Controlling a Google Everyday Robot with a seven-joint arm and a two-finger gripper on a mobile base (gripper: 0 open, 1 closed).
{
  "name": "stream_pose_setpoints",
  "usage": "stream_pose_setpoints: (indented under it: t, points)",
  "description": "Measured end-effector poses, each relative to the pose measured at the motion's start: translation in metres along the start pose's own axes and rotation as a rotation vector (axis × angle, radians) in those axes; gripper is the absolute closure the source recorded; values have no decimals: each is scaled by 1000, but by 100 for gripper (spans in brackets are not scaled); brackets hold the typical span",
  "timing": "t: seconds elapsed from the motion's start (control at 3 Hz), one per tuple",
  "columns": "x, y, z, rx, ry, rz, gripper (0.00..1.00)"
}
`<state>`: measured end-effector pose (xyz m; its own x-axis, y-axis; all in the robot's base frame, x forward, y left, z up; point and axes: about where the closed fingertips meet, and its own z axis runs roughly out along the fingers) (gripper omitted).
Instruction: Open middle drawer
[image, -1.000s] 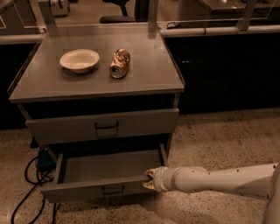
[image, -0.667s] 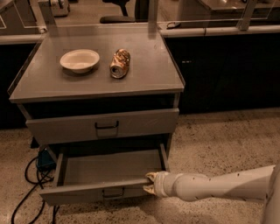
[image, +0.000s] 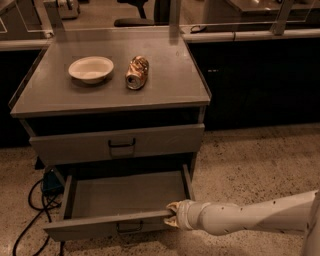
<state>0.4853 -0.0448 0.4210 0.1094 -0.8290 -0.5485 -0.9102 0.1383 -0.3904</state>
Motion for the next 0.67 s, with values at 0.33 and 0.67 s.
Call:
stream_pose_setpoints:
  t: [0.33, 0.67]
  points:
    - [1, 22, -10, 17, 4, 15, 100]
    - [0, 63, -28, 50, 14, 40, 100]
